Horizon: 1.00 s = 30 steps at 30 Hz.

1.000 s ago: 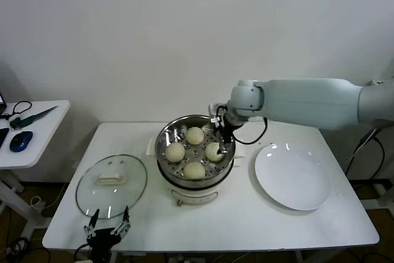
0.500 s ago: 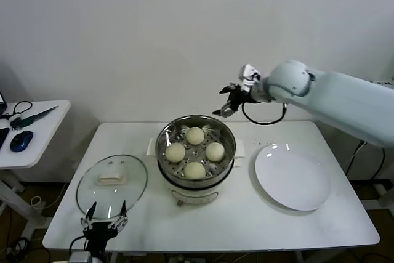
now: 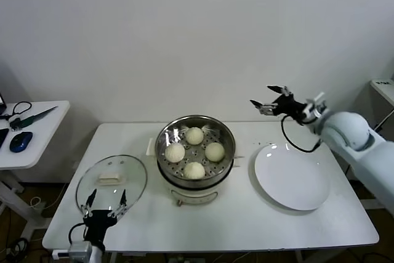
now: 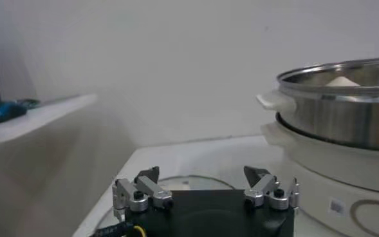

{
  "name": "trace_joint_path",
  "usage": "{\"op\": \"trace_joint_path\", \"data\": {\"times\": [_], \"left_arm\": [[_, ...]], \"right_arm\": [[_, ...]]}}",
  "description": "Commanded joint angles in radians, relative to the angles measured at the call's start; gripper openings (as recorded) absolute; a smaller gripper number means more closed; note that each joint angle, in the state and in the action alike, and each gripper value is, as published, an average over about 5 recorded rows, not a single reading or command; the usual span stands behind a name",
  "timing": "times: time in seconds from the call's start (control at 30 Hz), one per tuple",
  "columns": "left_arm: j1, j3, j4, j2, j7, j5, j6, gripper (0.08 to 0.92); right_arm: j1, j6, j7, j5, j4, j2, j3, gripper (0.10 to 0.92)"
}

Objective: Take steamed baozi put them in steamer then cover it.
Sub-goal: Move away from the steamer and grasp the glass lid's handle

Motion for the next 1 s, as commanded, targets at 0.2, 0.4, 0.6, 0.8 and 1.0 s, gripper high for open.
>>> {"op": "trace_joint_path", "data": {"times": [0.2,0.4,0.6,0.8,1.0], "left_arm": [[-0.025,0.005,0.020,0.041,-0.088,0.256,-0.070,0.823],[-0.016,-0.014,0.027,0.087,-0.234,0.659,-0.095,0.823],[-0.008,-0.028,0.096,0.178,-0.267,0.997,-0.040,0.823],[-0.083,0.008,0.292,0.216,-0.317,1.279,-0.035,0.823],[-0.190,0.030,0.477,0.194,-0.356,1.433,-0.036,0.823]], "right_arm": [[-1.080,0.559,0.032,-0.214,-0.008,0.411,0.764,0.823],[-1.096,0.633,0.056,-0.295,-0.022,0.528,0.673,0.823],[-1.089,0.648,0.064,-0.380,-0.032,0.612,0.612,0.823],[-1.086,0.649,0.065,-0.414,-0.016,0.652,0.599,0.823],[-1.100,0.656,0.068,-0.421,-0.011,0.665,0.600,0.823]]}}
